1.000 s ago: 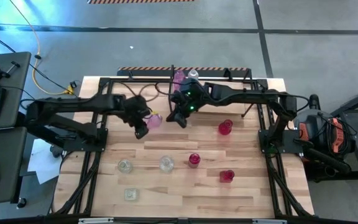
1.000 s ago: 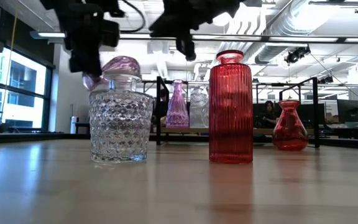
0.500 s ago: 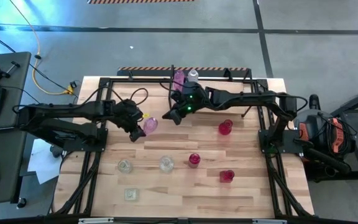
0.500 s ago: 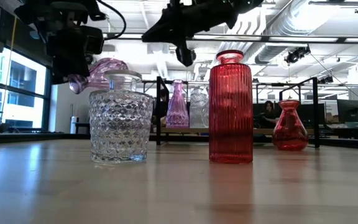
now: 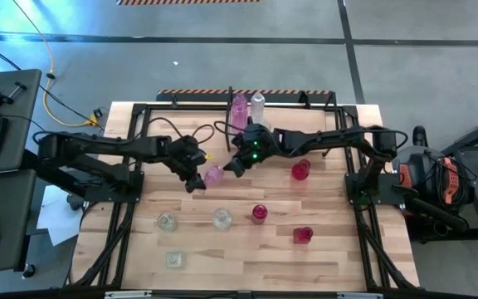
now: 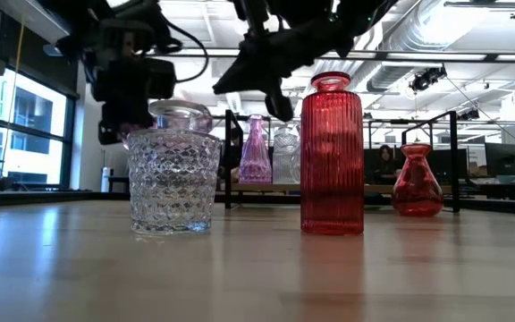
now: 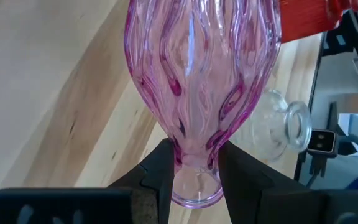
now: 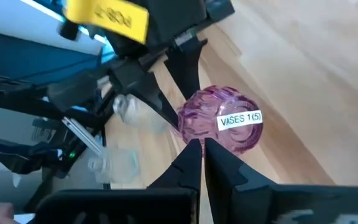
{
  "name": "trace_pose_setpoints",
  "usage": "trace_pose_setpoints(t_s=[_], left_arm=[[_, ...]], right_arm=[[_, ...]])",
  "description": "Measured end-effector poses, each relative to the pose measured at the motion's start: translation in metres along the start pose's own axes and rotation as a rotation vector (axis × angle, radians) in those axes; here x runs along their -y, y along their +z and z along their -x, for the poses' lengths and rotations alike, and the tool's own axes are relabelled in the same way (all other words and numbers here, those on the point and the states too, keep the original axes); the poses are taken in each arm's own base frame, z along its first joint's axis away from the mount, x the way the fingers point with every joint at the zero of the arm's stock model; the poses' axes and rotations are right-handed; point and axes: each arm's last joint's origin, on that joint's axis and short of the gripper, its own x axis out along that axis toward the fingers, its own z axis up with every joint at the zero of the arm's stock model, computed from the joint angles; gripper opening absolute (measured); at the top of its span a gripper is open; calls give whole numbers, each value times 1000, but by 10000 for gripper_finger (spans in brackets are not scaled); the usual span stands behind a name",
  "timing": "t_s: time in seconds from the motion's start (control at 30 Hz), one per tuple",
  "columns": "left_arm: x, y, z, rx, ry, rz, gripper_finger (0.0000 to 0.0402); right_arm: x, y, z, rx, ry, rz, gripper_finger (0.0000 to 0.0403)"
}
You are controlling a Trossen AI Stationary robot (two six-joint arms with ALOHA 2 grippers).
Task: Sort vases onto shelf
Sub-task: Align the violet vase with the other violet vase on the shelf
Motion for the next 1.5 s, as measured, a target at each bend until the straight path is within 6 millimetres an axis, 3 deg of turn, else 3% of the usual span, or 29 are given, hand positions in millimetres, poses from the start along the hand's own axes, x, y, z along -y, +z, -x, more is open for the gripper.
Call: trace_pose_setpoints(t_s=[0.13,0.37,0.57,0.77,1.03,1.2,1.5], left_arm=[[-6,3,-14,-37,-3,21,97],[-20,-14,-28,-283,19,110,97],[-12,-16,-11,-423,73,85,97],[0,-10,17,-566,284,-43,97],[-13,-9,28,-874,496,-80,97],[-19,-12,22,-1082,524,-46,97],[-34,-12,-6,-1213,520,62,97]], right_arm=[[0,-7,-2,-20,-2,-2,0],[-5,-4,-2,-20,19,29,0],[-6,3,2,-35,59,61,0],[-6,10,5,-26,75,101,0],[-4,12,6,-34,86,129,0],[-4,11,6,-42,95,138,0],[-3,12,6,-52,107,150,0]])
